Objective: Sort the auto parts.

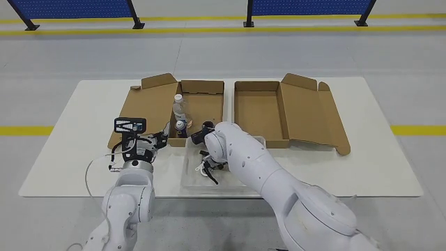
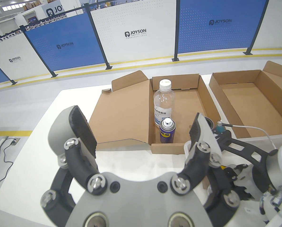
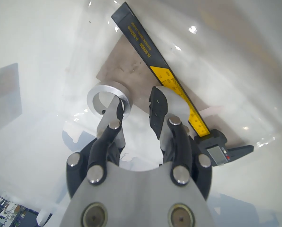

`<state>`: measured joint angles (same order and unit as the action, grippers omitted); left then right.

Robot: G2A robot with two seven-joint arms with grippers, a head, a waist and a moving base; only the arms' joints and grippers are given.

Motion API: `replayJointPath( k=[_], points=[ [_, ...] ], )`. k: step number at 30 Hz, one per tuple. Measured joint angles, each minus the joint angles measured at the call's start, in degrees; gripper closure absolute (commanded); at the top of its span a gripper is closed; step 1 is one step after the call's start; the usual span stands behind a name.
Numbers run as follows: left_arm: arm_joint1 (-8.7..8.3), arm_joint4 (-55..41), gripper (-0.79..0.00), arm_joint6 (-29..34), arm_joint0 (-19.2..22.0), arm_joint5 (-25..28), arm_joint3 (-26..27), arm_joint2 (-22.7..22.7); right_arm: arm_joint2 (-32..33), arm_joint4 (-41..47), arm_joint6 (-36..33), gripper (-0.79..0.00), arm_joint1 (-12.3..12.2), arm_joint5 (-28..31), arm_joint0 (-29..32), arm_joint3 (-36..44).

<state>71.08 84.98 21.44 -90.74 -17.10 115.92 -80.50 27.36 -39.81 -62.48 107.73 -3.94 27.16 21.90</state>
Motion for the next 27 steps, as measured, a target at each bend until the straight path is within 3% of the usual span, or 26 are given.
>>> replayJointPath(
  k=[14,21,27],
  points=[
    [0.00,0.00,-0.785,0.00,0.00,0.00,0.00,0.00,-0.17,-4.91,-0.80,-0.345,-0.93,-0.83,1.46,6.55],
    [0.00,0.00,-0.785,0.00,0.00,0.00,0.00,0.00,-0.33,-6.86,-1.89,-0.311,-0.93,-0.68,1.89,6.91],
    [0.00,0.00,-0.785,0.00,0.00,0.00,0.00,0.00,-0.08,-7.48,-2.36,-0.234,-0.79,-0.25,2.30,6.44]
  ],
)
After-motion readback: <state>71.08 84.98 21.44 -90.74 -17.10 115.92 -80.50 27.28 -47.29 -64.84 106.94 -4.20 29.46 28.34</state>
